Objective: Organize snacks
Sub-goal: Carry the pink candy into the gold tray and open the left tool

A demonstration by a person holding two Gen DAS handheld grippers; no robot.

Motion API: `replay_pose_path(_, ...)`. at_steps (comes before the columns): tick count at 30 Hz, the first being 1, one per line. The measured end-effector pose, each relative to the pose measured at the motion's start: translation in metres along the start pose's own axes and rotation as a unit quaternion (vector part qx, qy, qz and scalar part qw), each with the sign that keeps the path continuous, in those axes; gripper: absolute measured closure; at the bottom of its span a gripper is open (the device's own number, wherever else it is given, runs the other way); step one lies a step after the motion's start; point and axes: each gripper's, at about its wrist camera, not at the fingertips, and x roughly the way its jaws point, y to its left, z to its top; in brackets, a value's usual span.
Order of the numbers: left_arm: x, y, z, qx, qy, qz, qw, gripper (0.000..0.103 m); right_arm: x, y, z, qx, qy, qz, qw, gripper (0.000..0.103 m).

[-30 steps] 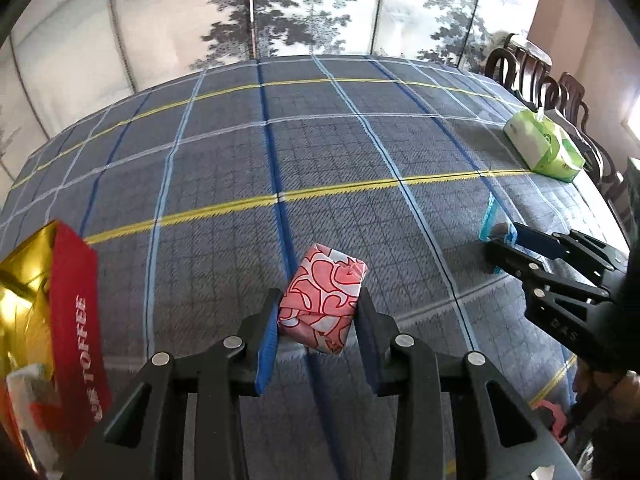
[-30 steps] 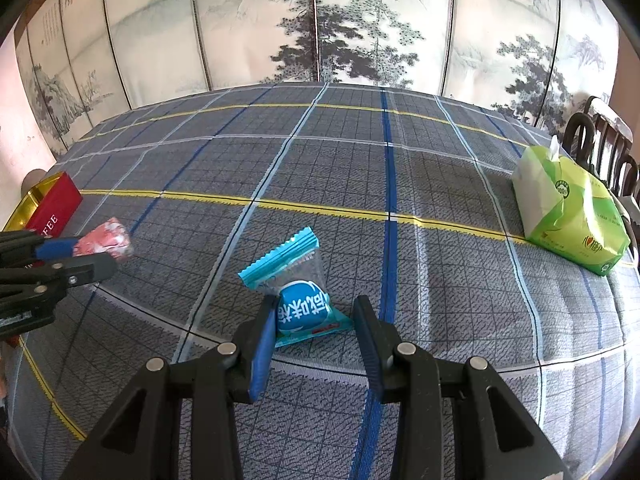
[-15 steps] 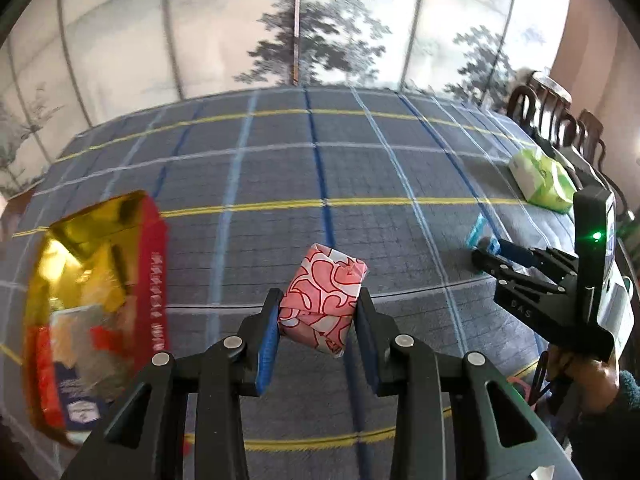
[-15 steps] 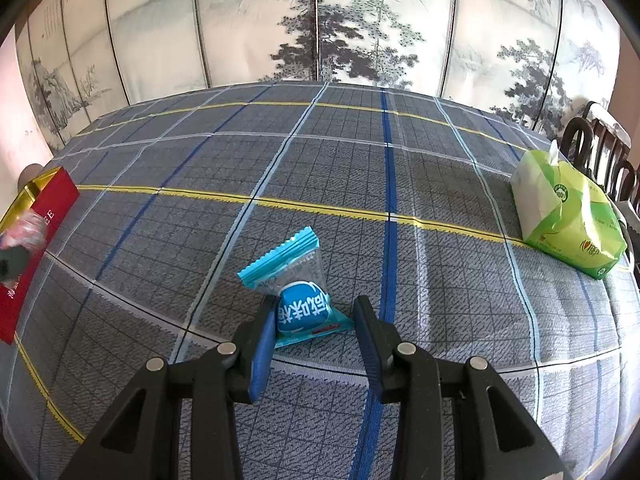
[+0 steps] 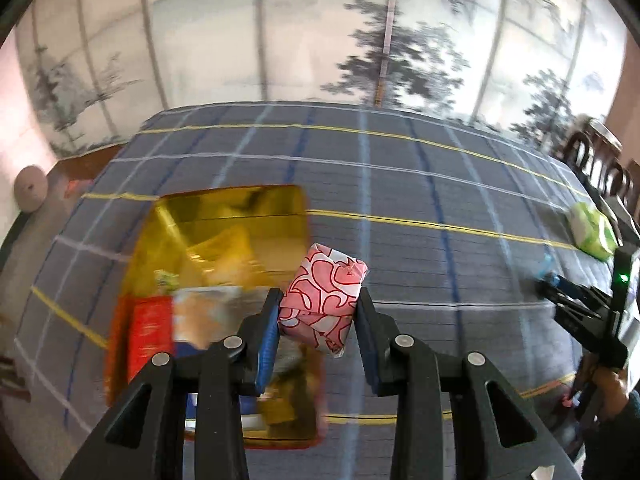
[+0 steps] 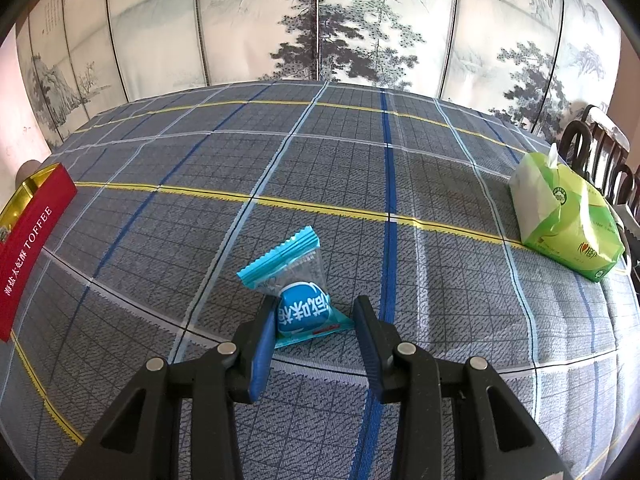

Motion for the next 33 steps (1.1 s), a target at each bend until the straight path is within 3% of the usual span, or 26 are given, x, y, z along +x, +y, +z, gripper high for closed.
replay_pose_path(6, 0.003, 0.039, -0.002, -0.025, 0.007, 0.028, 0.9993, 0.072, 0.000, 0.000, 0.000, 0.000, 0.000, 0.000, 1.000, 0.065)
replay_pose_path(15, 0.016, 0.067, -0.016, -0.039, 0.031, 0.046, 0.9977, 0.072, 0.000, 0.000, 0.000, -0.001, 0.000, 0.000, 1.000, 0.065)
replay_pose_path(33, 0.028, 0.082, -0.032, -0.039, 0.041, 0.055, 0.9969, 0.068, -0.001, 0.000, 0.000, -0.003, 0.000, -0.004, 1.000, 0.065)
